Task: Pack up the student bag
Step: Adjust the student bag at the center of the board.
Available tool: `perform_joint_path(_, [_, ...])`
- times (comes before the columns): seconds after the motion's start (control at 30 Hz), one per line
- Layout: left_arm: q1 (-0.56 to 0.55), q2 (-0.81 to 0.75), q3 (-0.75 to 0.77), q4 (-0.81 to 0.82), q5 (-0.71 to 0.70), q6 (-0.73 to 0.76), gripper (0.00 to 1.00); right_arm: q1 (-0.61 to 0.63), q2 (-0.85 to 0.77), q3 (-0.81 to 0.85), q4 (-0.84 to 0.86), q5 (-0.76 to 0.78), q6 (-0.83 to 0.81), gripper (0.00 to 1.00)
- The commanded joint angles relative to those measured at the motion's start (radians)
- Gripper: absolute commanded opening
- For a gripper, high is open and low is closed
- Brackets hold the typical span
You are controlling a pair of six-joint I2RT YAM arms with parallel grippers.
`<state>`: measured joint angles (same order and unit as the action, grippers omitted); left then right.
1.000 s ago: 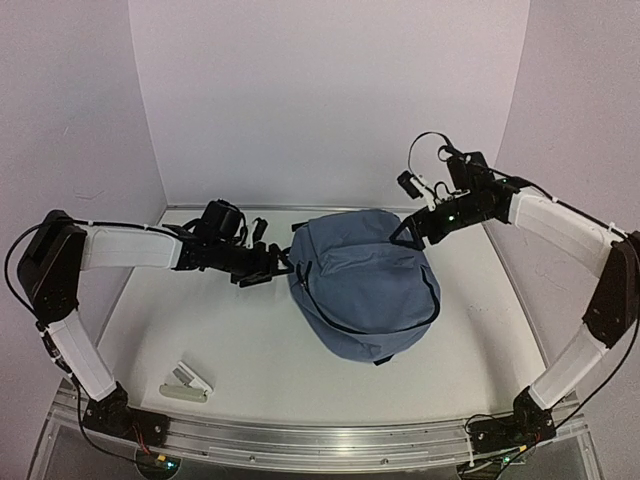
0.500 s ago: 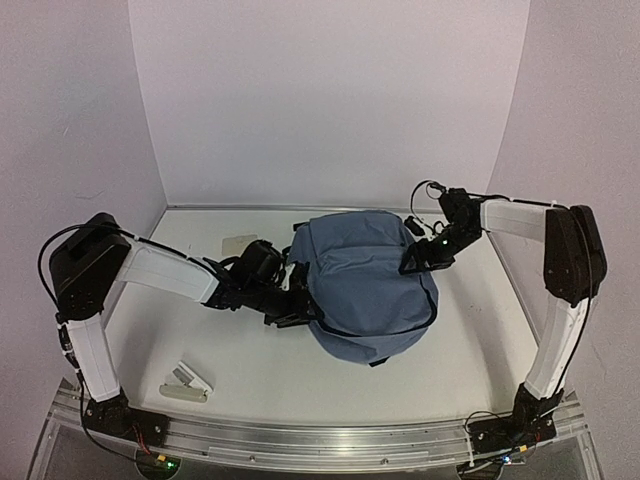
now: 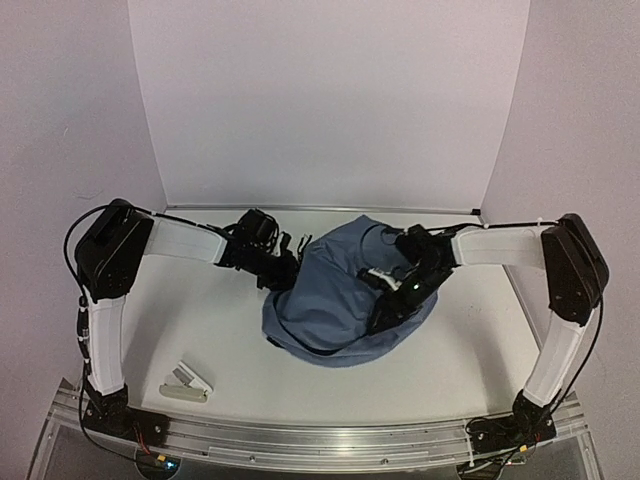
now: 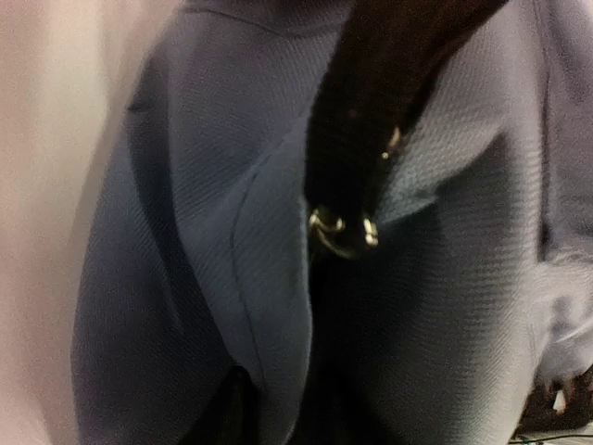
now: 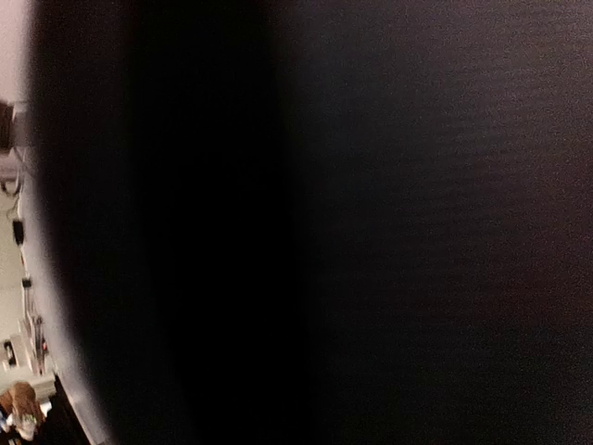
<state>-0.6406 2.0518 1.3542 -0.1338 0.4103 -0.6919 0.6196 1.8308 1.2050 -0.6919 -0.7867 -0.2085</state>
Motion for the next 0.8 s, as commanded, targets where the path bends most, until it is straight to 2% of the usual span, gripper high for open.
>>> perform_joint_path(0.0, [0.055, -0.110, 0.023, -0.053, -0.031, 0.071, 0.54, 0.061, -0.076, 0.106, -0.117, -0.073, -0.020, 0.71])
perform_joint_path(0.1, [0.059, -0.210, -0.060, -0.058, -0.043, 0.072, 0.67, -0.068, -0.138, 0.198, -0.129, -0.080, 0.004, 0.82])
perform_joint_path(0.17, [0.055, -0.260, -0.126, -0.056, -0.027, 0.052, 0.69, -0.154, -0.137, 0.255, -0.134, -0.036, 0.008, 0.84])
perform_joint_path(0.27, [0.036, -0.335, -0.240, -0.032, -0.030, 0.015, 0.72, -0.224, -0.082, 0.333, -0.135, 0.111, -0.009, 0.85])
perform_joint_path(0.37, [-0.001, -0.416, -0.350, -0.028, -0.077, -0.028, 0.74, -0.244, -0.004, 0.405, -0.132, 0.253, -0.037, 0.85])
perform_joint_path(0.5, [-0.072, -0.523, -0.464, -0.020, -0.128, -0.104, 0.75, -0.268, 0.122, 0.526, -0.130, 0.346, -0.027, 0.86])
perform_joint_path(0.67, [-0.193, -0.564, -0.521, -0.071, -0.180, -0.173, 0.78, -0.298, 0.225, 0.579, -0.132, 0.348, -0.035, 0.85])
perform_joint_path(0.77, [-0.220, -0.557, -0.578, -0.010, -0.162, -0.230, 0.77, -0.301, 0.244, 0.539, -0.137, 0.308, -0.040, 0.81])
